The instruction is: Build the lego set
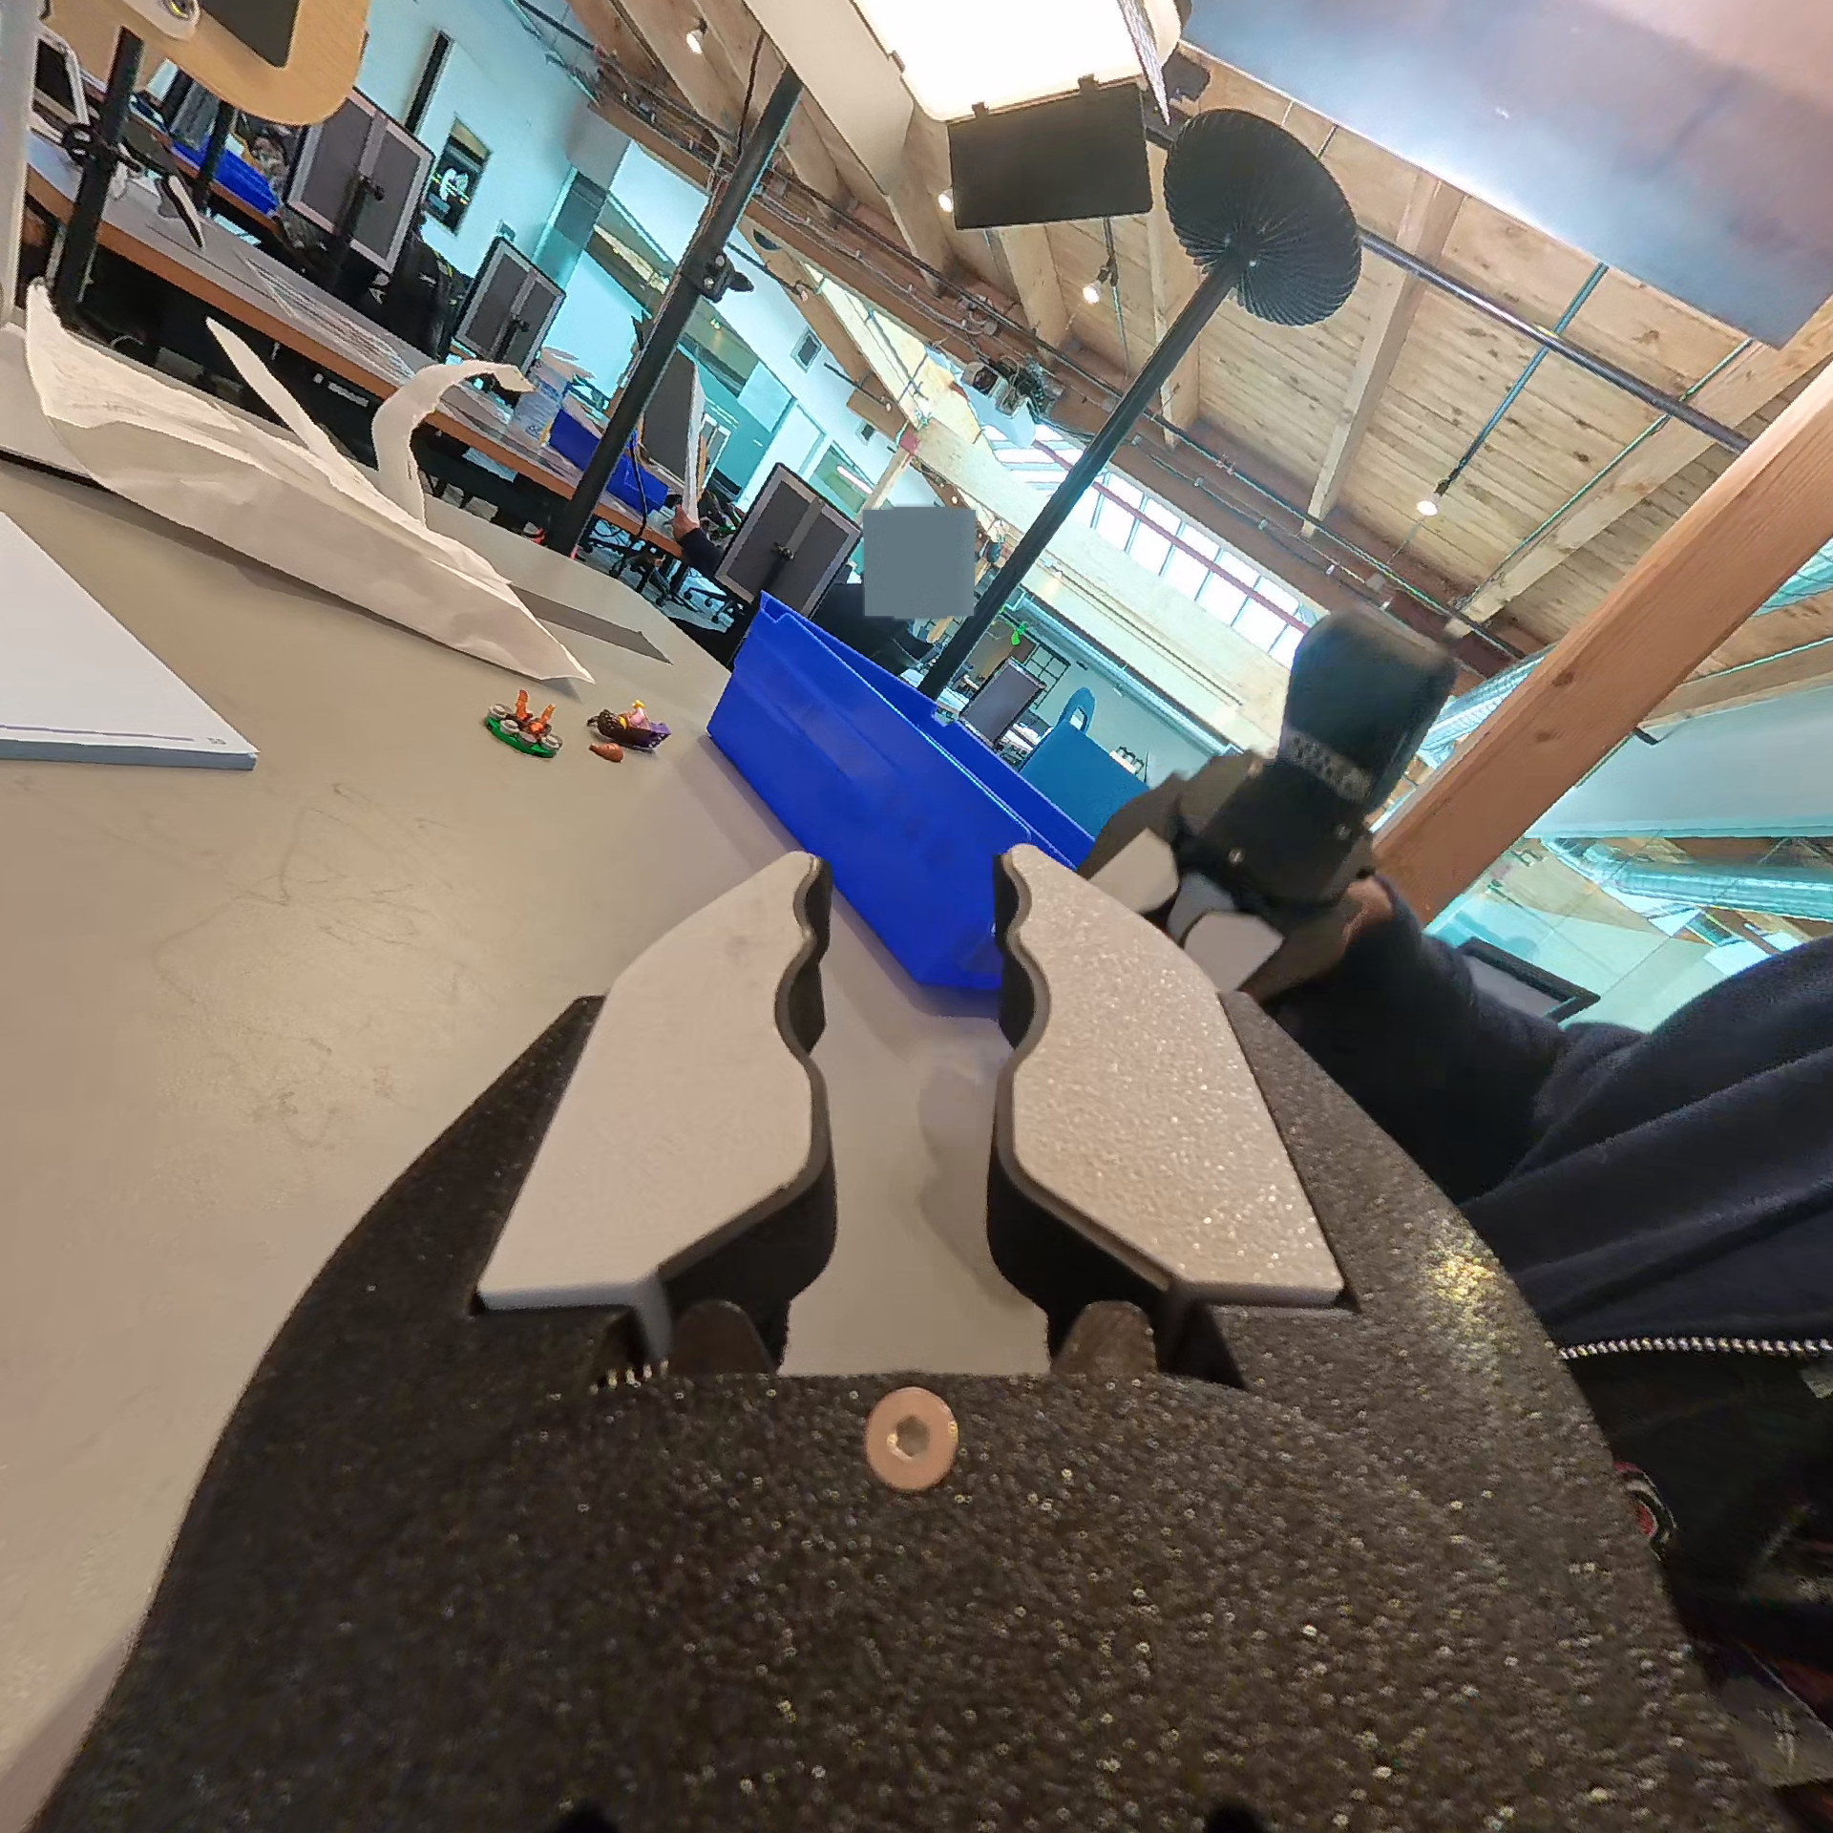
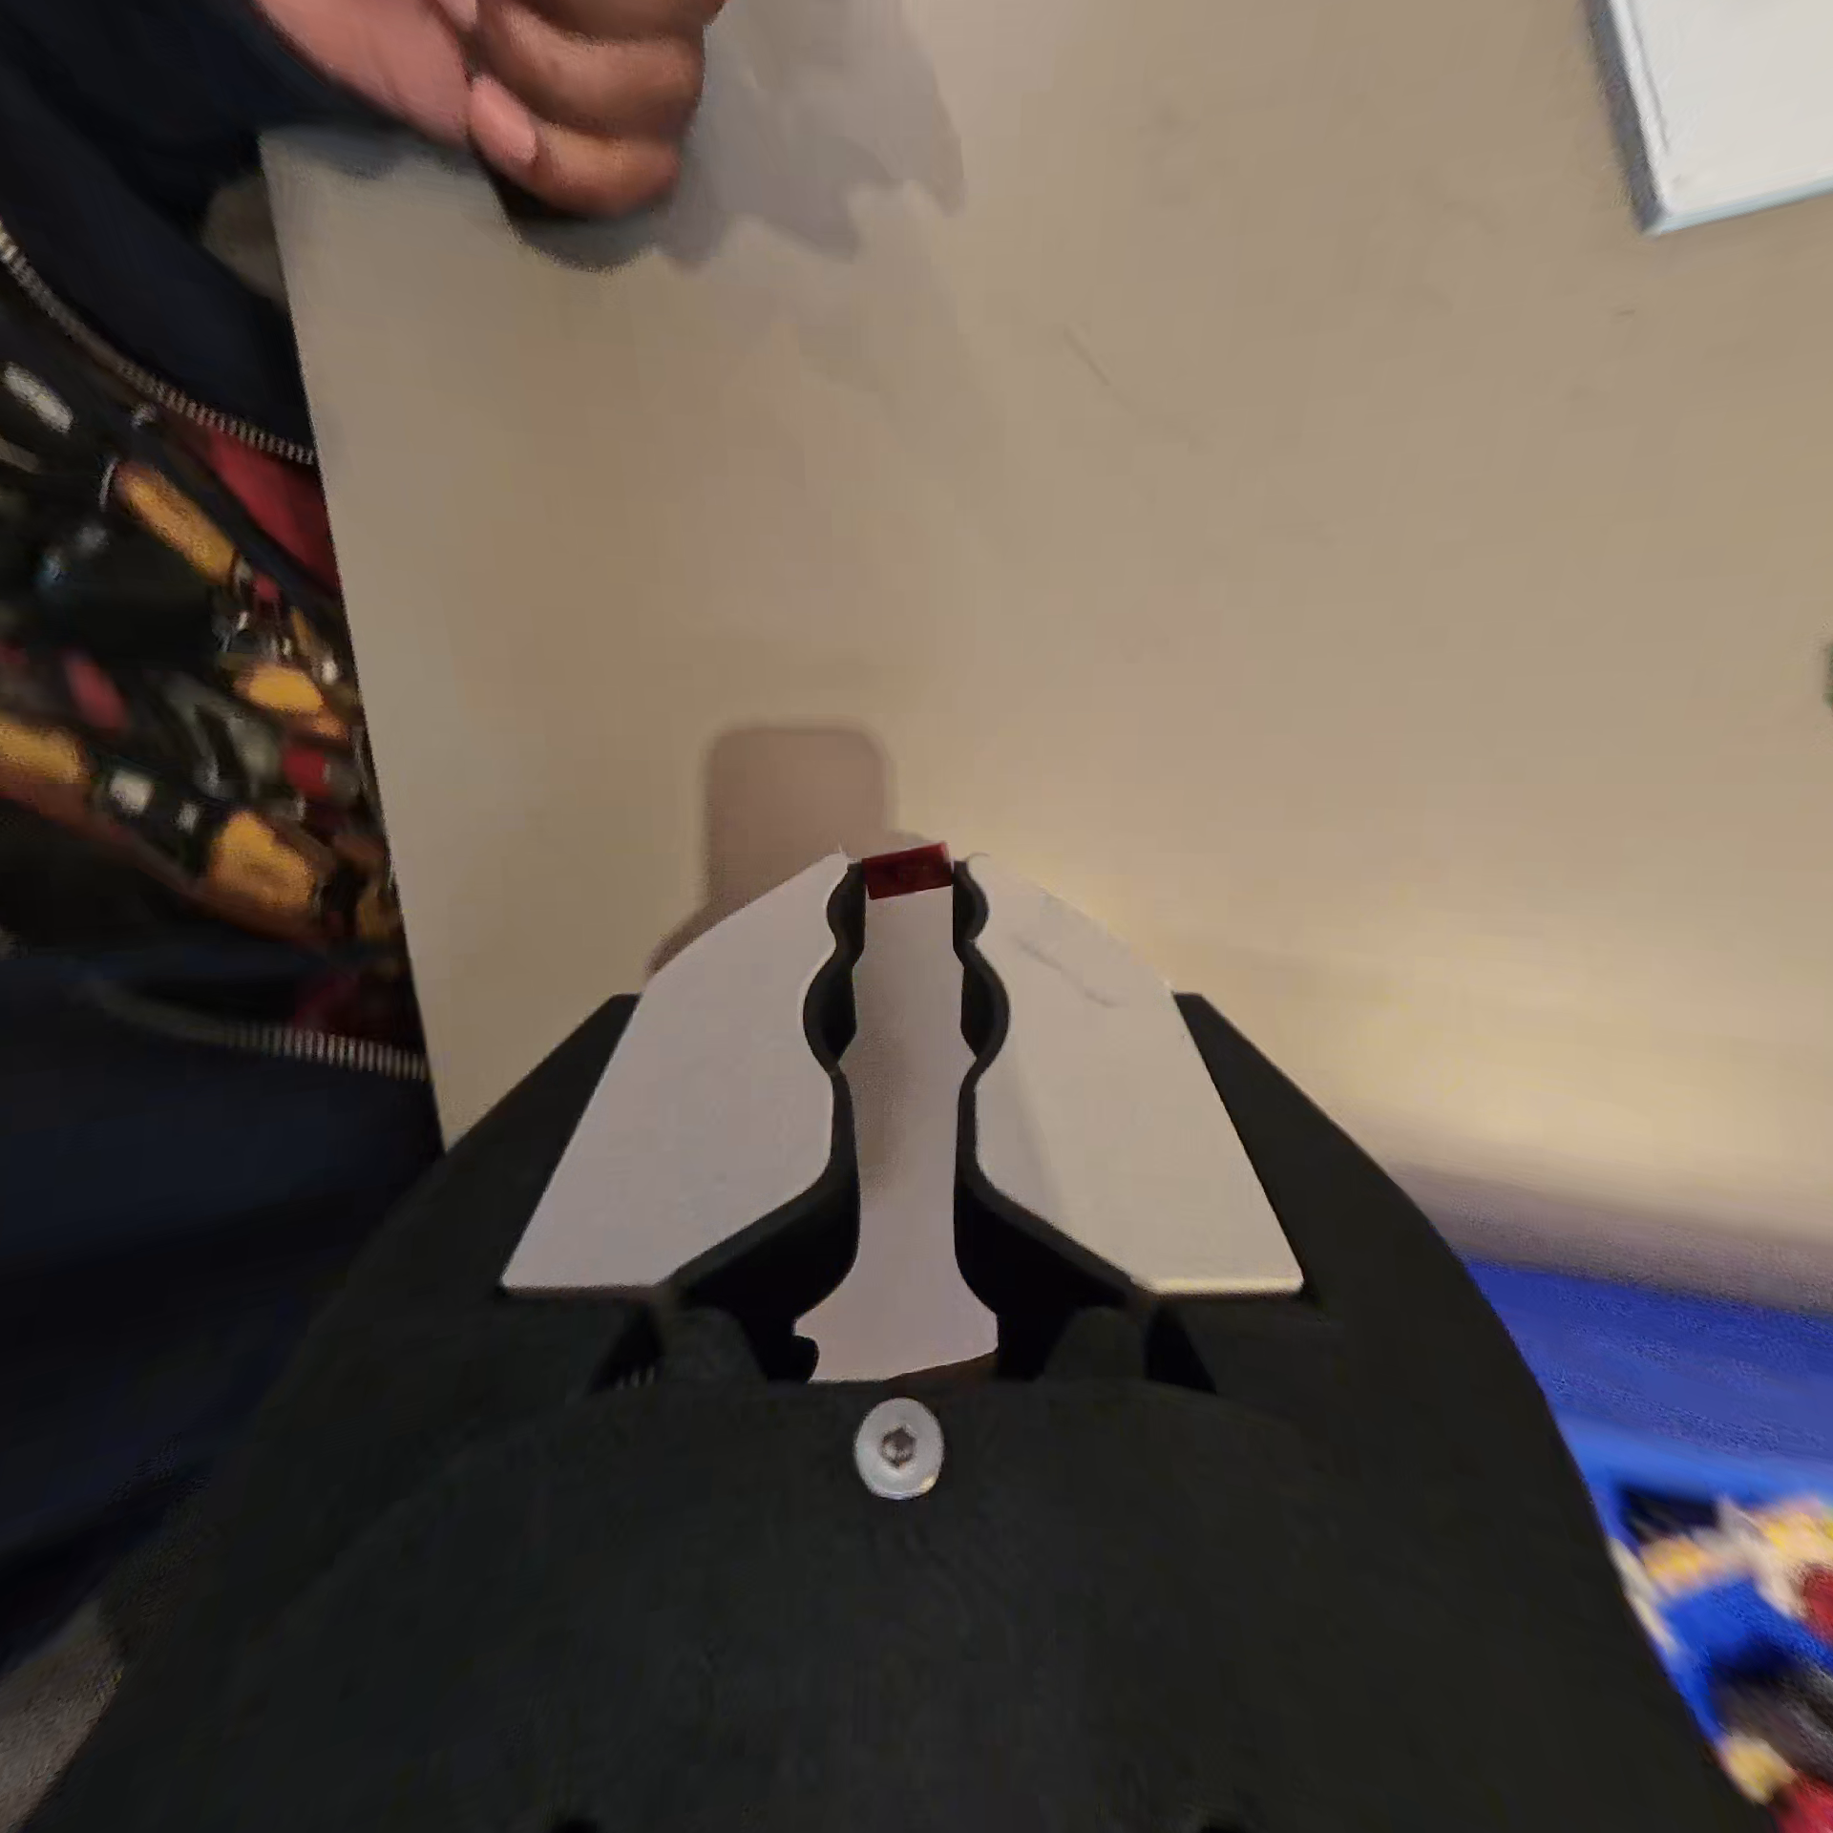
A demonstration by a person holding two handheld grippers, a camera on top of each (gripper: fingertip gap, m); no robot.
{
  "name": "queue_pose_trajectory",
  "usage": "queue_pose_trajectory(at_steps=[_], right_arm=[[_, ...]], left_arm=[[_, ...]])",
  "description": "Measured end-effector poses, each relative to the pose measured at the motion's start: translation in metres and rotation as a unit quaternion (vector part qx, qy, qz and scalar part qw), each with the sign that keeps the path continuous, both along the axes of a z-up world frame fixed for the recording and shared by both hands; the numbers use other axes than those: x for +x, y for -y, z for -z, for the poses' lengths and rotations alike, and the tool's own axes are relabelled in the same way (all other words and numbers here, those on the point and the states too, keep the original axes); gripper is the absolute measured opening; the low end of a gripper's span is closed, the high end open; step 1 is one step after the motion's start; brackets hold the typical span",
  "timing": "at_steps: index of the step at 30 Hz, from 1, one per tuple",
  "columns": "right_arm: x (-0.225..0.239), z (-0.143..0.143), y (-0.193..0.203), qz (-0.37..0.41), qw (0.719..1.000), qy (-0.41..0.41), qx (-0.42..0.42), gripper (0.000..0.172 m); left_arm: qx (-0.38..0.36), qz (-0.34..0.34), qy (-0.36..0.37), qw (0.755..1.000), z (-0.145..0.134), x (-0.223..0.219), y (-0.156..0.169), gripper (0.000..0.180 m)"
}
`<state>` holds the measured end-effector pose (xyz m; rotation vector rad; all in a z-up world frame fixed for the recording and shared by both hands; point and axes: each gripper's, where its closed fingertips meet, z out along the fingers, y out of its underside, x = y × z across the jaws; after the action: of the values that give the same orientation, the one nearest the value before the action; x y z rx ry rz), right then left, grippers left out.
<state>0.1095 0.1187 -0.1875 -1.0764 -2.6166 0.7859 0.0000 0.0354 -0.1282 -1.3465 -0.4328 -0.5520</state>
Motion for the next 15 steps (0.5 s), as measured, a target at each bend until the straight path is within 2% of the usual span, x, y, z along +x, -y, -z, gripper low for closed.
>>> queue_pose_trajectory(at_steps=[4,6,10,13,15], right_arm=[[-0.009,0.046,0.021,0.026,0.999,0.007,0.025,0.016],[-0.01,0.054,0.02,0.035,0.999,-0.001,0.036,0.016],[0.0,0.041,0.007,0.047,0.999,0.007,0.025,0.022],[0.022,0.011,-0.021,0.044,0.999,0.023,0.015,0.022],[0.034,-0.016,-0.058,0.045,0.998,0.011,0.041,0.022]], left_arm=[[0.002,-0.001,-0.001,1.0,-0.001,0.0,0.001,0.032],[0.004,-0.001,0.0,1.0,-0.001,0.0,0.001,0.032],[0.001,0.001,0.0,1.0,0.0,0.0,0.001,0.032],[0.002,0.001,0.004,1.0,0.0,-0.001,0.001,0.032],[0.001,0.001,0.006,1.0,0.0,-0.001,0.0,0.032]])
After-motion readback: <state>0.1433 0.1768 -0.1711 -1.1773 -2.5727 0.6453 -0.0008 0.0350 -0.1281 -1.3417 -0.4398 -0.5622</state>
